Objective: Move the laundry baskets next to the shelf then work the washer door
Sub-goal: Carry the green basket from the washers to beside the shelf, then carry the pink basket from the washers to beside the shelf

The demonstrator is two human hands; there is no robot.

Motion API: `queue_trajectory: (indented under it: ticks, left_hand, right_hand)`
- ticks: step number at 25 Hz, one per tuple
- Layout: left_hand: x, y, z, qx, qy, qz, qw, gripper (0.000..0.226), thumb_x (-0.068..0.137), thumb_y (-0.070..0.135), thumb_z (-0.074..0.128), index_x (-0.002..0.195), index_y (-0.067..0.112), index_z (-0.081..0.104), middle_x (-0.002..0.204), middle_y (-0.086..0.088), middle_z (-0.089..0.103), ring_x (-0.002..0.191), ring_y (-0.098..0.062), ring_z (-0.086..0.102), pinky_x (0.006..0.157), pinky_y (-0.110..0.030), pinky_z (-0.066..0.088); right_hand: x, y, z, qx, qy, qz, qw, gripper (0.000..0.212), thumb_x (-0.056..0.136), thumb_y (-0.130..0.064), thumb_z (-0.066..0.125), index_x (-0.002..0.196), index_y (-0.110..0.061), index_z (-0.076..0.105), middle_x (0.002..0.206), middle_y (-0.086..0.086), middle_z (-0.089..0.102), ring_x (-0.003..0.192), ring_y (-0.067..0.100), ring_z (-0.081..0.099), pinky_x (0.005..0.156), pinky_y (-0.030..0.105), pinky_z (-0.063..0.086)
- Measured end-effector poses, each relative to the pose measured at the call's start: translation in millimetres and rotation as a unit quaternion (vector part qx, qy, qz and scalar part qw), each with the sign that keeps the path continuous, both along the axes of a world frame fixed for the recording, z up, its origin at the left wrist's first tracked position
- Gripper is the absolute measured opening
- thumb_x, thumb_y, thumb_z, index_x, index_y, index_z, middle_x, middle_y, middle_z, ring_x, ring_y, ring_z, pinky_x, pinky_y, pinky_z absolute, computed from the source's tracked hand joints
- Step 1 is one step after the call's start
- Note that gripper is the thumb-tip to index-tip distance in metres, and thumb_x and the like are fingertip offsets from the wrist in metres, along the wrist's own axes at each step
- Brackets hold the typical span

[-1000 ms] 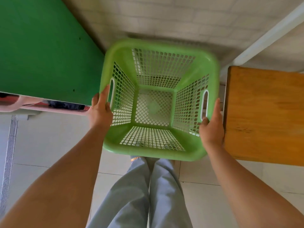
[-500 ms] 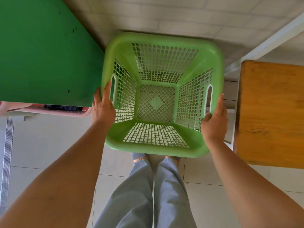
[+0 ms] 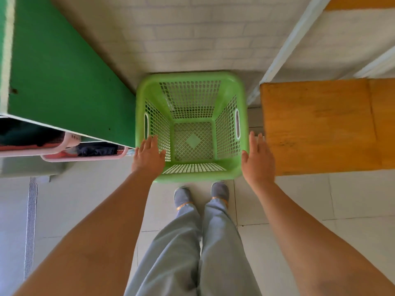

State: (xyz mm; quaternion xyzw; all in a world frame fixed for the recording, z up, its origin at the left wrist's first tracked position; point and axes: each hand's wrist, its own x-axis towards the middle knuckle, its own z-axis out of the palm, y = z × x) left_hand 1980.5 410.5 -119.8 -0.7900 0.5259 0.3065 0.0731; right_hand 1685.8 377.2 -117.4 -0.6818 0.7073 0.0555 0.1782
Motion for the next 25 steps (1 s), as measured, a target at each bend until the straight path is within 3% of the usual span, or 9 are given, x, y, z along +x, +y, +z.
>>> queue_trajectory:
  ticks: [6,12,19,25]
  left_hand:
    - [-52.2,8.6,80.0,-0.037,-0.006,-0.129,0.991,0.056,0.102,0.031,0.032,0.152,0.010,0.019,0.160,-0.013,0.019,0.149,-0.030,0.015,0.122,-0.046,0.012]
    - [-151.1,10.9,128.7,-0.053,-0.007,-0.291,0.955,0.056,0.102,0.030,0.035,0.150,0.004,0.025,0.157,-0.018,0.026,0.147,-0.033,0.022,0.120,-0.047,0.016]
    - [-336.7,40.0,159.4,-0.061,0.007,-0.444,0.894,0.052,0.102,0.026,0.034,0.148,0.003,0.028,0.151,-0.019,0.037,0.140,-0.034,0.033,0.116,-0.047,0.023]
    - [-501.3,80.1,178.4,-0.044,0.025,-0.504,0.862,0.051,0.103,0.030,0.031,0.148,0.007,0.028,0.154,-0.014,0.033,0.141,-0.034,0.030,0.116,-0.042,0.025]
  right_hand:
    - [-47.0,71.4,83.1,0.037,-0.022,-0.048,0.998,0.059,0.100,-0.032,0.038,0.153,-0.015,0.018,0.156,0.016,0.025,0.143,0.033,0.025,0.115,0.045,0.026]
    - [-138.9,143.6,129.5,0.060,-0.001,-0.104,0.993,0.058,0.101,-0.037,0.028,0.152,-0.014,0.015,0.159,0.011,0.019,0.145,0.030,0.021,0.117,0.042,0.022]
    - [-280.2,244.0,159.2,0.044,-0.023,-0.228,0.972,0.058,0.102,-0.041,0.022,0.153,-0.015,0.015,0.160,0.010,0.017,0.146,0.028,0.020,0.118,0.041,0.020]
    - [-400.6,323.9,168.2,0.045,-0.023,-0.335,0.941,0.057,0.102,-0.042,0.020,0.152,-0.014,0.018,0.159,0.009,0.020,0.145,0.027,0.023,0.118,0.040,0.023]
